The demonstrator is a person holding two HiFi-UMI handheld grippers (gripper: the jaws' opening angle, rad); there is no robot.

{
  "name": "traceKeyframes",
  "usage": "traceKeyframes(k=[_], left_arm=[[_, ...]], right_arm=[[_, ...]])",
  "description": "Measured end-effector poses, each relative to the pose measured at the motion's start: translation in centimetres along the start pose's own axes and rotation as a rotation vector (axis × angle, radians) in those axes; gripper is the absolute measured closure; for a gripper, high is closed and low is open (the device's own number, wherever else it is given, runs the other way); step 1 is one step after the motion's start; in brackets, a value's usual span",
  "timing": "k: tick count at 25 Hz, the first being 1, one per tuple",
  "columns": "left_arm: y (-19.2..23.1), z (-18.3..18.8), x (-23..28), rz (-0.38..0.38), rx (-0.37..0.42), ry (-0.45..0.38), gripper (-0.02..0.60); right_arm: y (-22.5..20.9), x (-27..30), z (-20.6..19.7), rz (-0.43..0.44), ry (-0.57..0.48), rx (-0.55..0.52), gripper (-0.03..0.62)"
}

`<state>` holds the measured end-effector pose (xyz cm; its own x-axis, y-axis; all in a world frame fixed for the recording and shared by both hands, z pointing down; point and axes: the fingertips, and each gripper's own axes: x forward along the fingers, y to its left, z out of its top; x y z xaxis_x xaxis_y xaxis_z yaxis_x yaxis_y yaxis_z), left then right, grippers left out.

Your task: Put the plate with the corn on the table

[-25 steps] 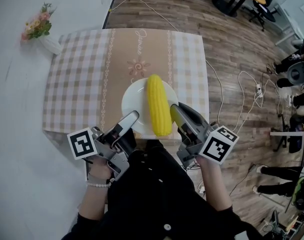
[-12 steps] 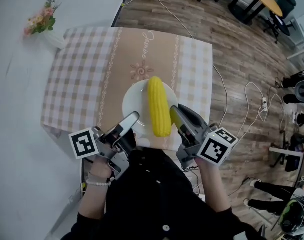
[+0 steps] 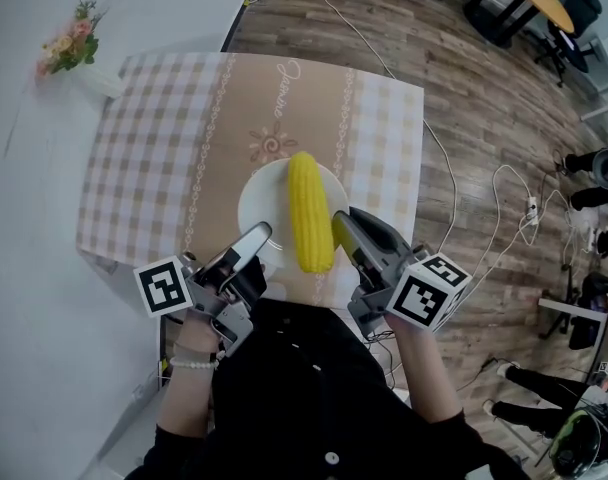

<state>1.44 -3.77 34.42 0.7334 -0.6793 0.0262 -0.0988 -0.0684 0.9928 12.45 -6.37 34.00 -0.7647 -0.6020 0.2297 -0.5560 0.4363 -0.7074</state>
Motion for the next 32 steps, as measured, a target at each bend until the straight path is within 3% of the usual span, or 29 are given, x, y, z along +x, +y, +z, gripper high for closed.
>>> traceKeyframes(k=[15,32], left_arm=[[1.2,-0.1,1.6,0.028,0.005,0.021,0.543],[2.6,3.0,0.9,0.055,0.023,0.103,0.547]], right_arm=[[-1.9,-0.2,0.1,-0.029,0.003,0.012,0.497],[-1.4,2.4,-0.7,-0.112,-0.025,0.034,0.502]])
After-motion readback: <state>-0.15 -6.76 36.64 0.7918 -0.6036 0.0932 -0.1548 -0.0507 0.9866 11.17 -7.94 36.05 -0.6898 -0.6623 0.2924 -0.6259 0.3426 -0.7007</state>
